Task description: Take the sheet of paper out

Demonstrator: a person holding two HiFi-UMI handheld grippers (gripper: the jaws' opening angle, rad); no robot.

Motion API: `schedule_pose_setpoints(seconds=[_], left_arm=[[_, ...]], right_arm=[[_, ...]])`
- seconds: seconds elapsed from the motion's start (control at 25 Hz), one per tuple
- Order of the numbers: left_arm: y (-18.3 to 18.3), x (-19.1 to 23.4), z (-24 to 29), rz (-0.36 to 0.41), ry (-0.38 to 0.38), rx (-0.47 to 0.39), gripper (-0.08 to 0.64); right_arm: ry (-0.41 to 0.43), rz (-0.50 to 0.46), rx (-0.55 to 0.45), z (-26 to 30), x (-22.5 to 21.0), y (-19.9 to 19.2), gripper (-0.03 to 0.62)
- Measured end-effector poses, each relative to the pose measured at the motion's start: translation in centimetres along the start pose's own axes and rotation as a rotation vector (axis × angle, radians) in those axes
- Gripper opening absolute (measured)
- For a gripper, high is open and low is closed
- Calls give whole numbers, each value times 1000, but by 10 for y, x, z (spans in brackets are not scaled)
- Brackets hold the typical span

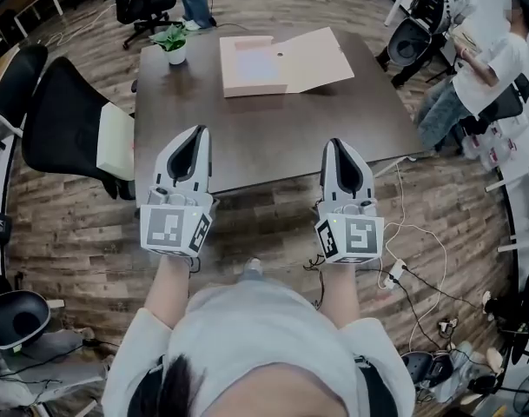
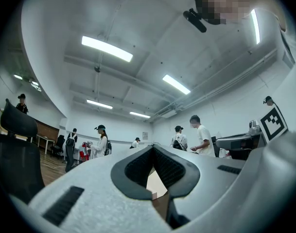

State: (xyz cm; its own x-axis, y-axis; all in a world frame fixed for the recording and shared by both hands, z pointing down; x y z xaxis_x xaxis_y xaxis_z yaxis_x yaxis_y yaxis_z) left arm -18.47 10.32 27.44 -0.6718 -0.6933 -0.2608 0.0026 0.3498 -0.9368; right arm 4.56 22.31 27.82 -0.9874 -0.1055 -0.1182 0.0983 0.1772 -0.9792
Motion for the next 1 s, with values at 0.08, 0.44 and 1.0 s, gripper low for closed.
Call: schedule_pose_setpoints(seconds=[0.08, 0.44, 1.0], left_arm=[[-2, -3, 10, 5, 6, -1, 9], [-10, -3, 37, 15, 33, 16, 9], [-45, 39, 109, -2, 33, 25, 9]], right_arm=[[9, 2, 3, 8, -9, -1, 17], [47, 27, 14, 38, -28, -10, 17], [43, 66, 16, 126, -47, -25, 17]])
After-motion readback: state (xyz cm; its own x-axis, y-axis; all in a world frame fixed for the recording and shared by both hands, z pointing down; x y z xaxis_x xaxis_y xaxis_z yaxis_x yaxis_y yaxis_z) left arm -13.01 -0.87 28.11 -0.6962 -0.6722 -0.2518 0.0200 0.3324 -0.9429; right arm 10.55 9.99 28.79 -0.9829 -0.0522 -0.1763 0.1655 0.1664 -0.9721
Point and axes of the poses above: the fingertips, and each gripper's own axes: z forward along the fingers, x to its left, y out of its top, the point moved 6 cm from there along -z, backward along the fingers, and after that the axes turned 13 degrees about z, right-handed, at the moved point
